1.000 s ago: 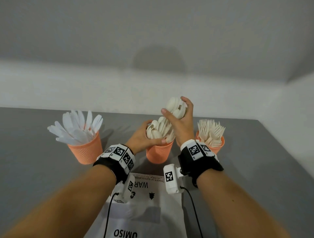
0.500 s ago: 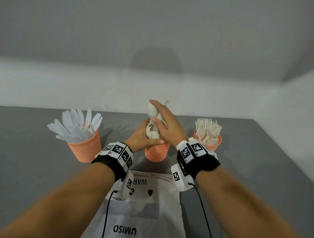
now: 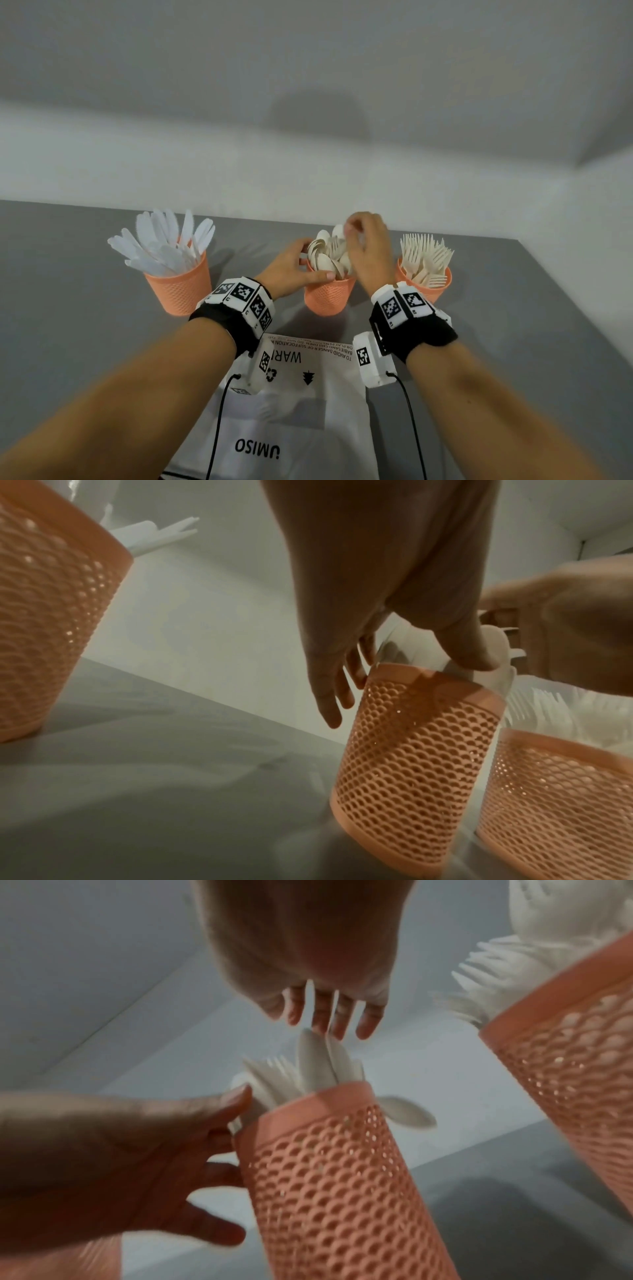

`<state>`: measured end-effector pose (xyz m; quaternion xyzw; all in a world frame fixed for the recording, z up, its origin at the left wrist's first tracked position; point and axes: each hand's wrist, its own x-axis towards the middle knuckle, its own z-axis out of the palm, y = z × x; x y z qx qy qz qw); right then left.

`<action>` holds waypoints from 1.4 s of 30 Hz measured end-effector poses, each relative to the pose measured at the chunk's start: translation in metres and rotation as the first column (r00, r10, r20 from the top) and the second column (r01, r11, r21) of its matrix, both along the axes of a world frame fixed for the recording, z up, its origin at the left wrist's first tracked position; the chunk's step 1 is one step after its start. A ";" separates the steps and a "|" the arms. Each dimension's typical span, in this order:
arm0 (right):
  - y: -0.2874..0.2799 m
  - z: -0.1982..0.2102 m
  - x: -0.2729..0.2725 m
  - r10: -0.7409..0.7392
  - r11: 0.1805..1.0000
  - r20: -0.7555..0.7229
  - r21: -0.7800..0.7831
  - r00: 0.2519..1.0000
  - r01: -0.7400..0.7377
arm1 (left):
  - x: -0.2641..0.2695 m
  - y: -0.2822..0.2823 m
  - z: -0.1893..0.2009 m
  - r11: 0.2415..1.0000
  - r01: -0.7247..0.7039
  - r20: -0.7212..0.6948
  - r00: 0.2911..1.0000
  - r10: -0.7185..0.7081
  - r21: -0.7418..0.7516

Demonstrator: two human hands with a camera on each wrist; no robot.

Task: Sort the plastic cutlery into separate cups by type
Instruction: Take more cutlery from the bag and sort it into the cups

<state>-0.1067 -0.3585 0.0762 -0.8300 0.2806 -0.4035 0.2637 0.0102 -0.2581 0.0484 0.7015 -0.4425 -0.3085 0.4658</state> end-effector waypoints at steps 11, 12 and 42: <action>-0.025 0.002 0.000 -0.049 0.874 -0.329 0.443 0.943 0.200 | 0.003 0.018 0.015 0.996 0.017 0.124 0.992 -0.028 0.090; -0.024 0.002 0.002 0.000 0.856 -0.329 0.488 0.944 0.170 | 0.001 0.017 0.015 0.995 0.011 0.108 0.994 -0.021 0.097; 0.004 0.018 -0.008 -0.077 0.698 0.460 0.658 0.884 -0.282 | -0.003 0.001 -0.004 0.997 -0.077 -0.021 0.997 0.077 0.026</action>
